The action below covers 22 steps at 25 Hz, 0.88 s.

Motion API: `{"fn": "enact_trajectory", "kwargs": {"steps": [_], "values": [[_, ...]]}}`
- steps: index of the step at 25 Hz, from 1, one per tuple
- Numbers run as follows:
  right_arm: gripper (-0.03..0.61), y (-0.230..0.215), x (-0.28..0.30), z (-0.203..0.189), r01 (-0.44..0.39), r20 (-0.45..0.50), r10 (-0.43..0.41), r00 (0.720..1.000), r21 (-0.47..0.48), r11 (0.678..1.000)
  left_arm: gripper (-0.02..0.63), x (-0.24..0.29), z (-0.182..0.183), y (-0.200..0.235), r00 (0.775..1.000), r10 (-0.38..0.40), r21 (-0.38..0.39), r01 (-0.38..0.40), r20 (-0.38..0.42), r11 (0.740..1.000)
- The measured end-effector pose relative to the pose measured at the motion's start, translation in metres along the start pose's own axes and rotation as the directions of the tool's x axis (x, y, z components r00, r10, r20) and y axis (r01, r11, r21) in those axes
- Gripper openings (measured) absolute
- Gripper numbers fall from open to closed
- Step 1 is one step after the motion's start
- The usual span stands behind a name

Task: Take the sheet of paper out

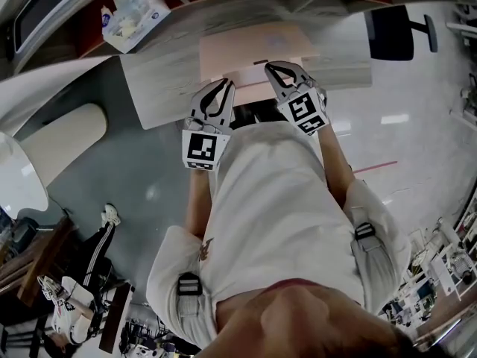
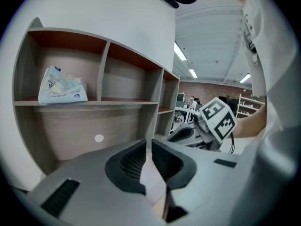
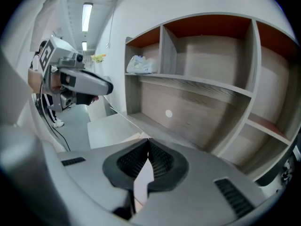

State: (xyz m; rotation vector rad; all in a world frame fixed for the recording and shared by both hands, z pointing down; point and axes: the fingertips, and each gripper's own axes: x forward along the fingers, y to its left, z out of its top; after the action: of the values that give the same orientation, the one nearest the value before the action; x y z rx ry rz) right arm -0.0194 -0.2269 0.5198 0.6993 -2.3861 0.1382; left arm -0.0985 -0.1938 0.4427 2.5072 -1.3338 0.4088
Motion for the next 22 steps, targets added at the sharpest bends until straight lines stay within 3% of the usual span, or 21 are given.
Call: {"fn": "enact_trajectory", "kwargs": {"steps": [2,4,8,18,22], "values": [[0.018,-0.005,0.003,0.007,0.02,0.008,-0.021,1.0,0.006,1.0,0.056,0.003,-0.005,0.008,1.0,0.0,0.025,0.0,-0.022,1.0],[0.018,-0.01,0.004,0.013,0.046,0.007,-0.046,0.999,0.0,0.999,0.165,0.007,-0.008,0.015,0.999,-0.004,0.039,0.005,-0.04,0.999],[0.018,-0.019,0.009,0.024,0.081,0.017,-0.081,0.997,-0.001,0.997,0.207,0.009,-0.01,0.04,0.997,0.054,0.086,-0.05,-0.053,0.995],[0.018,-0.04,0.012,0.036,0.142,0.026,-0.142,0.99,0.009,0.99,0.216,0.028,-0.014,0.087,0.995,0.091,0.147,-0.085,-0.035,0.986],[0.018,-0.051,0.013,0.04,0.148,0.044,-0.149,0.988,0.021,0.989,0.21,0.033,-0.009,0.087,0.999,0.044,0.17,-0.041,-0.015,0.985]]}}
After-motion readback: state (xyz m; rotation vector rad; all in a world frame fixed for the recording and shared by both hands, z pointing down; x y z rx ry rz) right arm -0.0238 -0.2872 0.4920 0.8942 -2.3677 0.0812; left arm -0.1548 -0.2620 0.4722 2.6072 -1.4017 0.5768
